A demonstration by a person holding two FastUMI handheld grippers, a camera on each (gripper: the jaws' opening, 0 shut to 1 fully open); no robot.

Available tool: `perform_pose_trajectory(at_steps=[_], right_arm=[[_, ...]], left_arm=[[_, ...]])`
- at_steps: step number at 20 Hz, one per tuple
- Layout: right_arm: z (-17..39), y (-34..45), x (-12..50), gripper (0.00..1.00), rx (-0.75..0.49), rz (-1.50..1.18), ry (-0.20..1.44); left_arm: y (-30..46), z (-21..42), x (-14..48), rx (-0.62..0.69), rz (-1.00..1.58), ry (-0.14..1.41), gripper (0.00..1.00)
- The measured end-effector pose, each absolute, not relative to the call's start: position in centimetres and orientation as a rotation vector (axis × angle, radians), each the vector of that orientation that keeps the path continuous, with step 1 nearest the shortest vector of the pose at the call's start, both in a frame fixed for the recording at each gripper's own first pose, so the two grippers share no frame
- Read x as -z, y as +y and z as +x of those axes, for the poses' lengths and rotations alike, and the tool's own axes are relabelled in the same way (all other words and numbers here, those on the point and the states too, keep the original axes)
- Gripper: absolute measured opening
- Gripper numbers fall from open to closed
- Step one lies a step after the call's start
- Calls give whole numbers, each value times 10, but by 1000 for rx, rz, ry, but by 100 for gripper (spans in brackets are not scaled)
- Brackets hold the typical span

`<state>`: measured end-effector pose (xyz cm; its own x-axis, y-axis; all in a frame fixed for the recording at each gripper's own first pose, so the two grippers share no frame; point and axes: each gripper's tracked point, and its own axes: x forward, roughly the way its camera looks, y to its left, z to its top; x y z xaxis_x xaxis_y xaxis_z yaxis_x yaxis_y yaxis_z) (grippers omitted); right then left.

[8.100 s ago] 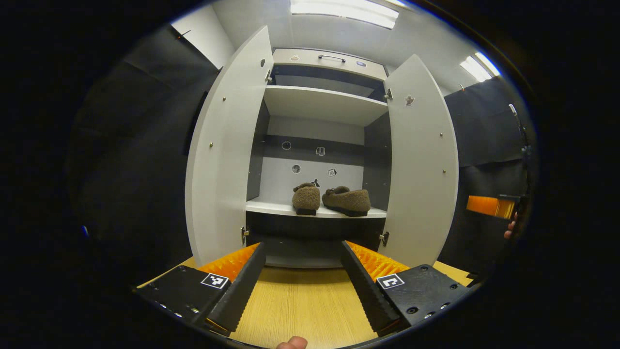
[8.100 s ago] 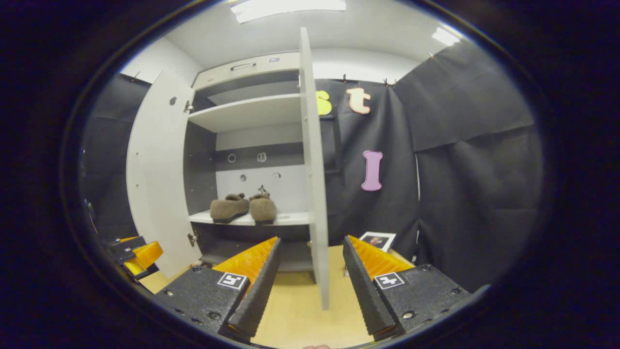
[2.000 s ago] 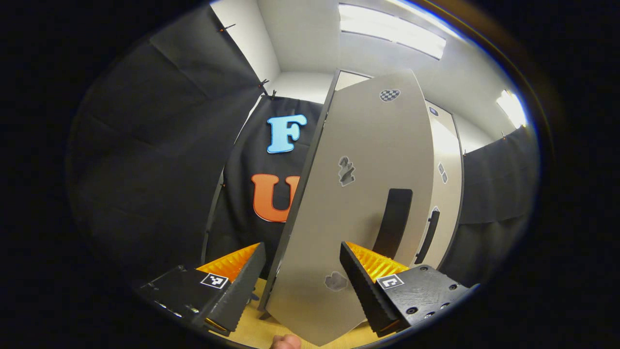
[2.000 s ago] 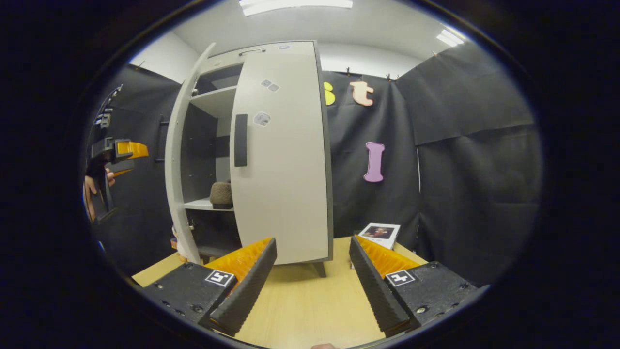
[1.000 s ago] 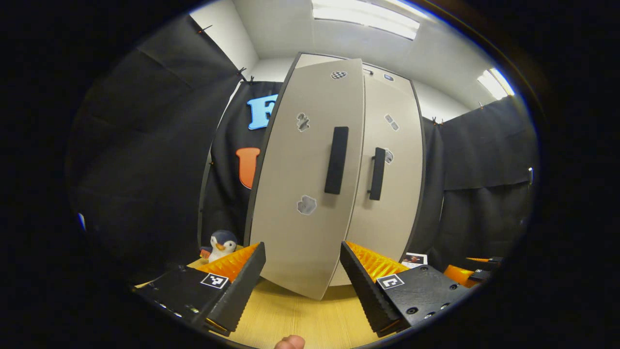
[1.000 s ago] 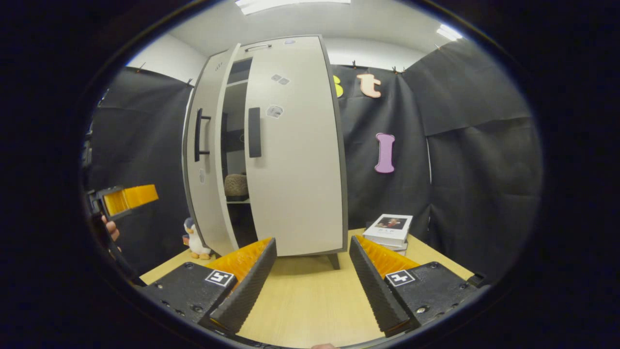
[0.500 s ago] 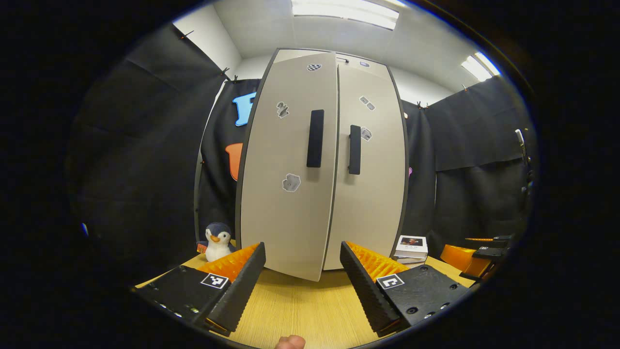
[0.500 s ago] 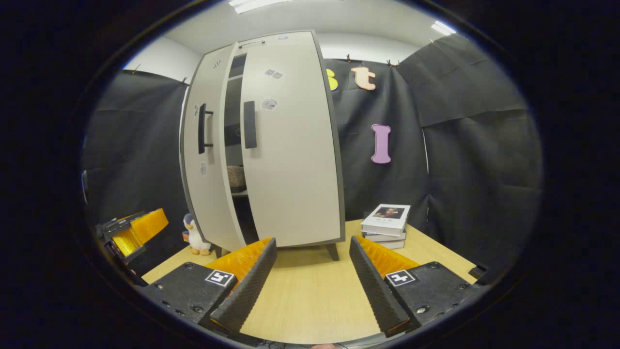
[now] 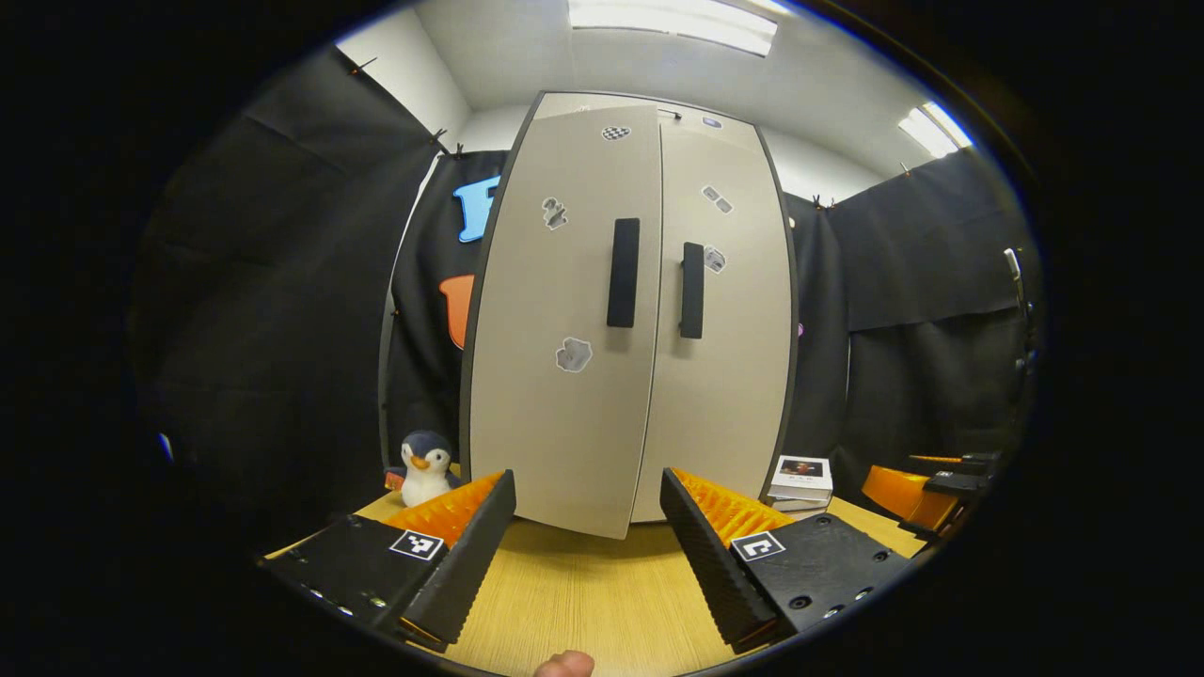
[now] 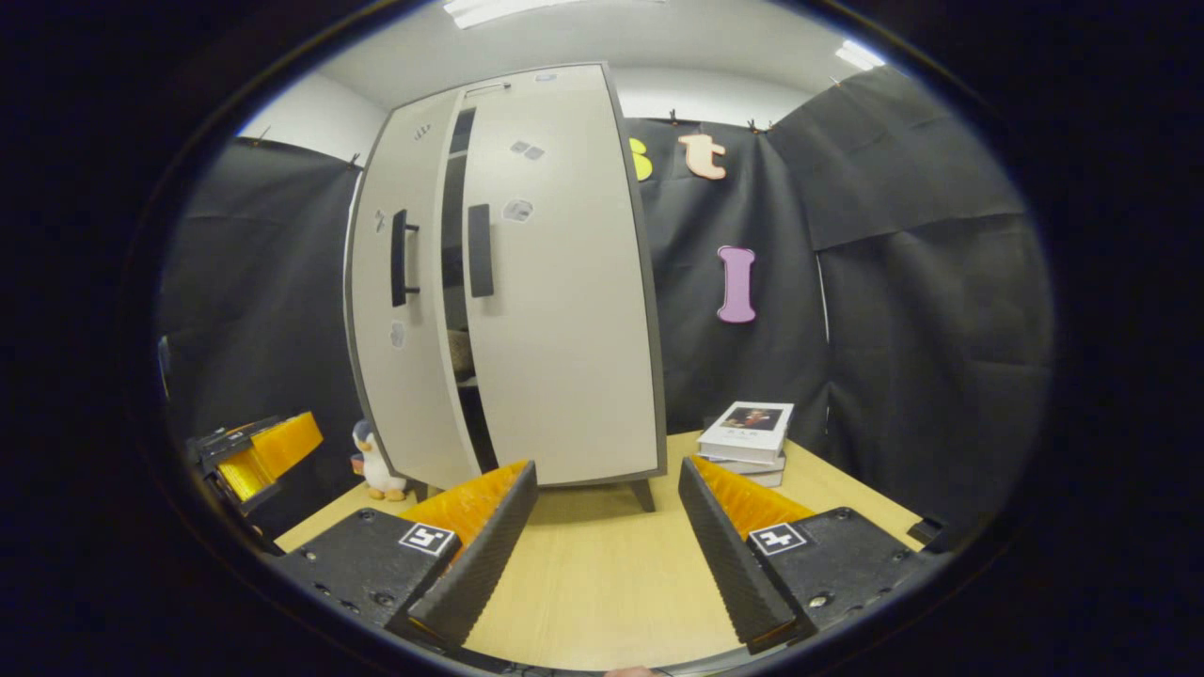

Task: Grab one shoe with the right hand and put it into the shoe cabinet, grab the other shoe with the left hand and put it into the shoe cabinet; then close the right door with the right hand and the left door with the left hand.

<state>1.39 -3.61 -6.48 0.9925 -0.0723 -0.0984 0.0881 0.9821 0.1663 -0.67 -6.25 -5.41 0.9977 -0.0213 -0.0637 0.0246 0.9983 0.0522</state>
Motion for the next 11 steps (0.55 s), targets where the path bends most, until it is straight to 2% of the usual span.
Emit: perform_pose_trajectory(at_steps=[11], right_arm=[[26,-36,63,96,82,184,106]], left_arm=[[-63,3,55,18,36,61,95]])
